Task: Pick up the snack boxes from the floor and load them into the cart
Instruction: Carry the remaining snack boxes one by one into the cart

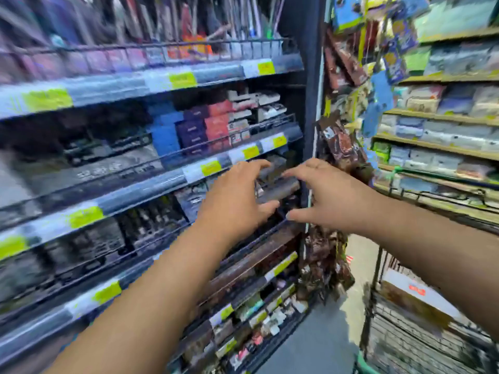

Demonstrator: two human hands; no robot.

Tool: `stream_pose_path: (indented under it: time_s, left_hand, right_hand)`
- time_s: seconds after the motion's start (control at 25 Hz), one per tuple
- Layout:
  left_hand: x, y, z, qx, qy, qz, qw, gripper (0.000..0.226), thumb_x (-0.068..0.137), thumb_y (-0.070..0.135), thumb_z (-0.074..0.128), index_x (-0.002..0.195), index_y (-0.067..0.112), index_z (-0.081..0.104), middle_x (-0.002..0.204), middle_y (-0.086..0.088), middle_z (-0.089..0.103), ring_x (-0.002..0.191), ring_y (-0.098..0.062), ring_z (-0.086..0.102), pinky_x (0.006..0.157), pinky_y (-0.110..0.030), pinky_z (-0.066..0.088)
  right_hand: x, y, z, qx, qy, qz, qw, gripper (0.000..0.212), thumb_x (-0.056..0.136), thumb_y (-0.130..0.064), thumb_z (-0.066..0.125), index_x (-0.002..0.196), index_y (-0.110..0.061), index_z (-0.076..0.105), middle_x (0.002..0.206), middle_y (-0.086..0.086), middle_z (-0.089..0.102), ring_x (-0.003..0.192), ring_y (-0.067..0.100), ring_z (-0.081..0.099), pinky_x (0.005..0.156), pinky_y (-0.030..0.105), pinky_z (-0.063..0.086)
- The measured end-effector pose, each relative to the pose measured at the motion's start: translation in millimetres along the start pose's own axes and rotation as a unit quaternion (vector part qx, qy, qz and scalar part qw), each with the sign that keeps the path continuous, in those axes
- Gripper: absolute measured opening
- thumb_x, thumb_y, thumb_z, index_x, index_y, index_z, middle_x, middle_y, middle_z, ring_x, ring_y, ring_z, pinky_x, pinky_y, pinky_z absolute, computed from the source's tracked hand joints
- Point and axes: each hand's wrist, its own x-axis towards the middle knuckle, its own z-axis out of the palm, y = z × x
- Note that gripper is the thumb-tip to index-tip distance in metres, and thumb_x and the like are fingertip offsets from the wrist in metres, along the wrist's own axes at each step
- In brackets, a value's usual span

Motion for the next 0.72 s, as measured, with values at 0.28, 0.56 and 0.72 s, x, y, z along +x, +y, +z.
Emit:
stream_pose_path:
  time_s: [0.28,0.56,0.72]
  left_hand:
    - [-156,-88,-133,0.103,0.100,-0.187,0.972,0.073,0.077,0.045,0.074,0.140,0.030,0.040,0.136,0.002,0.050,0.125,-0.021,0.048,0.105,-0.036,0.039]
    - [-314,-103,-213,0.205,0.164,-0.399,0.879,0.081,0.078,0.049,0.072,0.145,0.024,0.033,0.140,0.000,0.045,0.130,-0.021,0.045,0.107,-0.037,0.037]
    - [-400,-66,-242,0.239,0.182,-0.514,0.803,0.082,0.079,0.049,0.072,0.147,0.031,0.028,0.144,0.003,0.040,0.131,-0.020,0.043,0.108,-0.037,0.038]
  right_hand:
    - [35,-199,31,0.047,-0.010,-0.216,0.975,0.079,0.078,-0.047,0.073,0.145,-0.029,0.035,0.142,0.001,0.040,0.130,0.017,0.039,0.103,0.027,0.033]
    - [32,-361,64,0.117,-0.089,-0.432,0.890,0.089,0.075,-0.045,0.077,0.148,-0.030,0.028,0.142,0.003,0.039,0.128,0.020,0.045,0.100,0.025,0.036]
    - [-9,-437,86,0.168,-0.142,-0.536,0.815,0.088,0.075,-0.046,0.076,0.147,-0.036,0.025,0.144,0.002,0.036,0.119,0.019,0.050,0.089,0.026,0.039]
